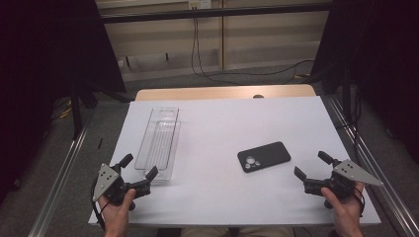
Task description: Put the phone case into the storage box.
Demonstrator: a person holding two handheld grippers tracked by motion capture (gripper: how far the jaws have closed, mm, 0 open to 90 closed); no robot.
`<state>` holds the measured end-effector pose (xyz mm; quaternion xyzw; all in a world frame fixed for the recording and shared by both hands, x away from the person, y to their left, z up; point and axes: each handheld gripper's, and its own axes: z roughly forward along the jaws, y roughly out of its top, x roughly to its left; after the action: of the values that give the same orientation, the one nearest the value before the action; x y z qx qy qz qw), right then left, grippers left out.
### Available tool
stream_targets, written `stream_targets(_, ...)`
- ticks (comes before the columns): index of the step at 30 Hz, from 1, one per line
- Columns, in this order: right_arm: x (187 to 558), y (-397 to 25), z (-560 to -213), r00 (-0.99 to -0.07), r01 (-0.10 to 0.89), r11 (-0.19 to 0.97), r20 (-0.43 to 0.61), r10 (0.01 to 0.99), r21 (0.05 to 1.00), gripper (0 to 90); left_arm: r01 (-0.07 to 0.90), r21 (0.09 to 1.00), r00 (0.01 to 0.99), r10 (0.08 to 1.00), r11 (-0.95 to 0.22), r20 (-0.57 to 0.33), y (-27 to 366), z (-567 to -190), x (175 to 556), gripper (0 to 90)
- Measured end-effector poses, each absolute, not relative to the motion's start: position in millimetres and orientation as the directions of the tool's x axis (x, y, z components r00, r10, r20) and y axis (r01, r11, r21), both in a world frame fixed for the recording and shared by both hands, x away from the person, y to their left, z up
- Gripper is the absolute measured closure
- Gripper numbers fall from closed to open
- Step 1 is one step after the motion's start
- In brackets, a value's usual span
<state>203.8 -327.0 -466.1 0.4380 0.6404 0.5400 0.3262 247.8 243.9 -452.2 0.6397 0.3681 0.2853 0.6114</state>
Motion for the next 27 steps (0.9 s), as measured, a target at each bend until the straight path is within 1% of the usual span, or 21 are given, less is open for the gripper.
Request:
stream_targets(6,203.2,-320.6,-464.2,-0.43,0.214,0.046,0.052,0.901,0.976,0.0,0.12,0.993,0.563,0.823,0.005,-0.072,245.3,-452.0,245.9,2.3)
stream_targets(7,204.1,-317.7,-463.7,-0.456,0.225,0.058,0.053,0.889,0.973,0.0,0.121,0.993,0.561,0.824,0.011,-0.078,244.8,-452.4,245.6,2.3)
stream_targets(10,204.5,-314.1,-462.0,-0.456,0.233,0.048,0.065,0.888,0.971,0.0,0.125,0.992,0.564,0.822,0.01,-0.079,245.0,-452.7,246.0,2.3)
stream_targets(12,205.9,-312.7,-460.3,-0.497,0.225,0.064,0.058,0.866,0.972,0.0,0.12,0.993,0.566,0.821,0.005,-0.073,245.0,-452.2,245.9,2.3)
stream_targets(14,207.5,-310.7,-458.1,-0.52,0.231,0.07,0.062,0.852,0.97,1.8,0.121,0.993,0.564,0.822,0.007,-0.075,244.8,-452.2,245.8,2.3)
stream_targets(15,209.1,-308.3,-456.7,-0.548,0.23,0.077,0.064,0.834,0.97,3.0,0.121,0.993,0.57,0.818,0.003,-0.072,245.0,-452.2,246.3,2.3)
stream_targets(22,215.1,-296.1,-454.9,-0.581,0.223,0.107,0.044,0.813,0.969,2.5,0.118,0.993,0.573,0.816,0.003,-0.071,244.2,-451.8,247.0,2.3)
stream_targets(25,219.4,-291.5,-454.5,-0.585,0.232,0.107,0.051,0.81,0.967,2.7,0.121,0.993,0.574,0.815,0.01,-0.079,243.7,-452.2,247.6,2.3)
stream_targets(27,222.7,-289.6,-453.6,-0.592,0.238,0.107,0.057,0.804,0.965,4.4,0.121,0.993,0.57,0.818,0.011,-0.079,244.0,-452.2,247.7,2.3)
